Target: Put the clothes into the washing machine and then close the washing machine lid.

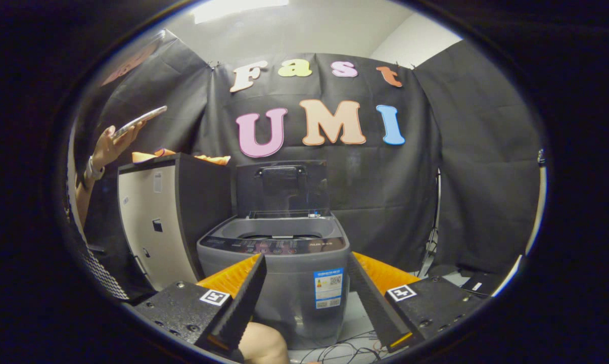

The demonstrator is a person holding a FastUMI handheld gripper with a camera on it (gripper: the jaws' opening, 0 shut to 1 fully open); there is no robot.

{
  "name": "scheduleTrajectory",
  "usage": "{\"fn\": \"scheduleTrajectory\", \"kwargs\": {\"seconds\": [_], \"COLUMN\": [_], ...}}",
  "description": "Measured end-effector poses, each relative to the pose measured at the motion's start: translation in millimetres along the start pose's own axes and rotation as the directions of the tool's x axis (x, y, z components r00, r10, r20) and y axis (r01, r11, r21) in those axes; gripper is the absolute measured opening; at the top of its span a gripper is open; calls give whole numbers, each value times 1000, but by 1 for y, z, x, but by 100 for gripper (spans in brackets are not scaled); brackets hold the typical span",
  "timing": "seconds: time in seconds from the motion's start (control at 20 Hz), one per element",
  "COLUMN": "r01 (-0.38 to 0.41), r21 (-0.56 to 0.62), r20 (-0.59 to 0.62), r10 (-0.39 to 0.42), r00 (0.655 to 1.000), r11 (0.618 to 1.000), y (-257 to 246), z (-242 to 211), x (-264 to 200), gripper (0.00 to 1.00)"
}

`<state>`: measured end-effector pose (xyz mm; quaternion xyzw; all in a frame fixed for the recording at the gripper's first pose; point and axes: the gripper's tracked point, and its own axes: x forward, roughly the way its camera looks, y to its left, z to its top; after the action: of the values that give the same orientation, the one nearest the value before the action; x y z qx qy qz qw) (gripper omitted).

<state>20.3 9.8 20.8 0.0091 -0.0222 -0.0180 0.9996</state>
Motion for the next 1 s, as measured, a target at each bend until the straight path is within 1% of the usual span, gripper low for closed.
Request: {"fn": "scheduleTrajectory", "kwargs": {"seconds": [0.15, 0.35, 0.45, 0.55, 0.8, 1.0], "r01": [-1, -34, -81, -126, -230, -353], "r21": [22, 17, 14, 8, 21, 12], "r20": [-5, -32, -27, 7, 75, 107], "r10": [1, 34, 82, 125, 228, 350], "r00": [1000, 999, 996, 992, 971, 931], "r11": [1000, 999, 997, 992, 973, 936], "y": [13, 48, 74, 103, 177, 251], "z": [26, 79, 110, 146, 215, 267], "x": [20, 63, 86, 111, 156, 183], "gripper": [97, 97, 97, 97, 97, 97]}}
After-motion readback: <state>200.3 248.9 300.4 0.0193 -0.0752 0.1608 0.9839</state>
